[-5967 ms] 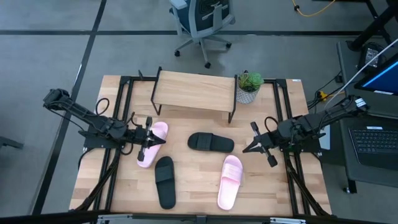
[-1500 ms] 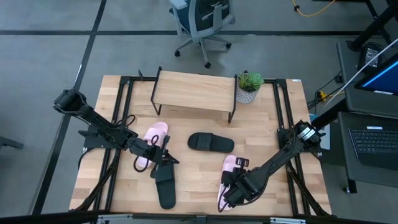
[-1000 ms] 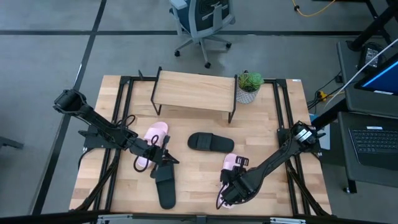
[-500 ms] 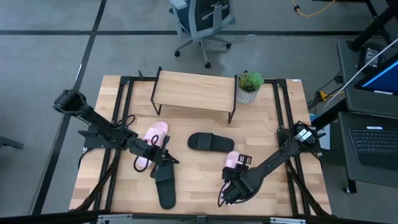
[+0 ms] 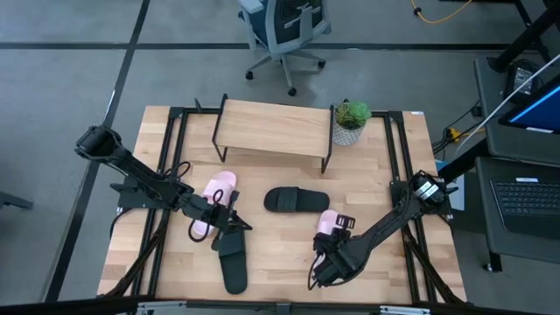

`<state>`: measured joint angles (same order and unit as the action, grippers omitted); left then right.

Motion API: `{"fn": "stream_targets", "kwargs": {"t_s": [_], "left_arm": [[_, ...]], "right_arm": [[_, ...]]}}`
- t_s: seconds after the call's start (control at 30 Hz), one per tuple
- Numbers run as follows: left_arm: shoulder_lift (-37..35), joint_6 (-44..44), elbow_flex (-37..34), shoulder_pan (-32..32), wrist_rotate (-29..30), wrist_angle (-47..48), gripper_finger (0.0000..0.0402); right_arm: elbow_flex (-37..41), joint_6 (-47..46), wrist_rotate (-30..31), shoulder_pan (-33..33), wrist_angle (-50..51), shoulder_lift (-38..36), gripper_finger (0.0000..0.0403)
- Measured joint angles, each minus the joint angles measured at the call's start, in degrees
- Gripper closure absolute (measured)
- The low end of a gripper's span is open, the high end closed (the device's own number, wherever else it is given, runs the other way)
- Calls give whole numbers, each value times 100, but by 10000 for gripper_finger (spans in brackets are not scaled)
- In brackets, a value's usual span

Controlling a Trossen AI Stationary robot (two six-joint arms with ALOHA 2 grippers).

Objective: Pick and place slides into the shelf
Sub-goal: Put the right pink slides on the shelf

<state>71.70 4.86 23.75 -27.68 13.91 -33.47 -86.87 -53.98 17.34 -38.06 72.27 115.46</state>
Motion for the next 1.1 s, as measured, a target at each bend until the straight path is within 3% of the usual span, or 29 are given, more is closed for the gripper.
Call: {"fn": "stream_targets", "kwargs": {"t_s": [0.13, 0.47, 1.1], "left_arm": [[-2, 0, 0, 0, 0, 0, 401], [-2, -24, 0, 0, -2, 0, 401], [-2, -24, 0, 2, 33, 0, 401]], "right_arm": [[0, 0, 61, 2, 32, 2, 292], [-2, 6, 75, 0, 90, 2, 390], [-276, 4, 99, -35, 768, 4, 393]]}}
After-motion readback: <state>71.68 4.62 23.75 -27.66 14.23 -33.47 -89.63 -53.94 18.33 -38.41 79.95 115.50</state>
